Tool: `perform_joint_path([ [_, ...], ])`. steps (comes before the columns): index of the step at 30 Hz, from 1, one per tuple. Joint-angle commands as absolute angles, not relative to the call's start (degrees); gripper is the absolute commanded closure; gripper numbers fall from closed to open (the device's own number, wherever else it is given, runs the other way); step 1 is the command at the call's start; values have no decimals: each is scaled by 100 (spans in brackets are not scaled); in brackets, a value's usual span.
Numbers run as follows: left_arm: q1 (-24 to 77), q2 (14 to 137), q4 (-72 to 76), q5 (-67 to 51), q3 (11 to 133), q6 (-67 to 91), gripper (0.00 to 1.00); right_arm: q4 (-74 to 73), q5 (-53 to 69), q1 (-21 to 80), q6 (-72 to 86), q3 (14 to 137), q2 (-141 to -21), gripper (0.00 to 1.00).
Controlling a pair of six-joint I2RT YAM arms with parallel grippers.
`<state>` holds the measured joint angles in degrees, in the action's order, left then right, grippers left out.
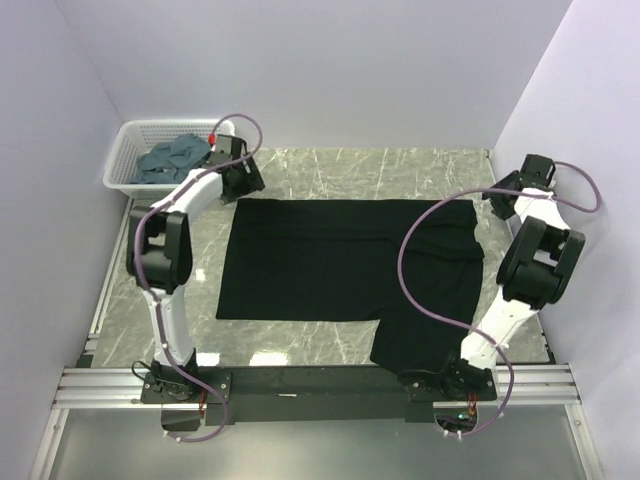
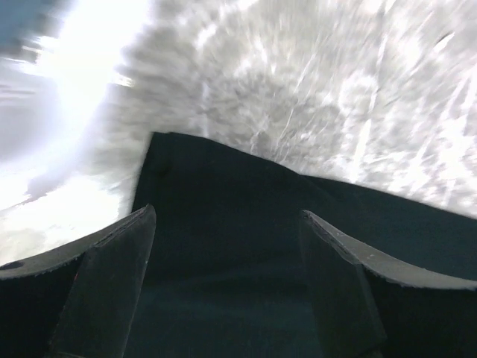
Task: Fold and stack the t-shirts
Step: Fold the tshirt
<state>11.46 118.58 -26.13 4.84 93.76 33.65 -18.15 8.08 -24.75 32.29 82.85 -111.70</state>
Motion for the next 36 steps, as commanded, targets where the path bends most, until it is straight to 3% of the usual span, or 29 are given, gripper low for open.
perform_joint_path([
  [1, 1195, 11058, -2759, 896, 9229, 3314, 16, -2275, 107, -2198, 3006, 8139, -10417, 46],
  [7, 1301, 9891, -2769, 1213, 8334, 3173, 17, -2988, -1070, -1006, 2848, 7683, -9468, 51],
  [17, 1423, 8684, -2506, 1423, 6840, 2945, 16, -2602, -581, -36, 3041, 5768, -8429, 55],
  [25, 1556, 8358, -2408, 1714, 6732, 2637, 16, -1943, -265, -359, 3418, 4730, -7893, 55],
  [31, 1556, 8394, -2435, 1810, 6750, 2566, 16, -731, 571, -1580, 4201, 3710, -7384, 39],
  [36, 1547, 8490, -2461, 1802, 6776, 2558, 16, -439, 738, -1854, 4253, 3691, -7593, 38],
])
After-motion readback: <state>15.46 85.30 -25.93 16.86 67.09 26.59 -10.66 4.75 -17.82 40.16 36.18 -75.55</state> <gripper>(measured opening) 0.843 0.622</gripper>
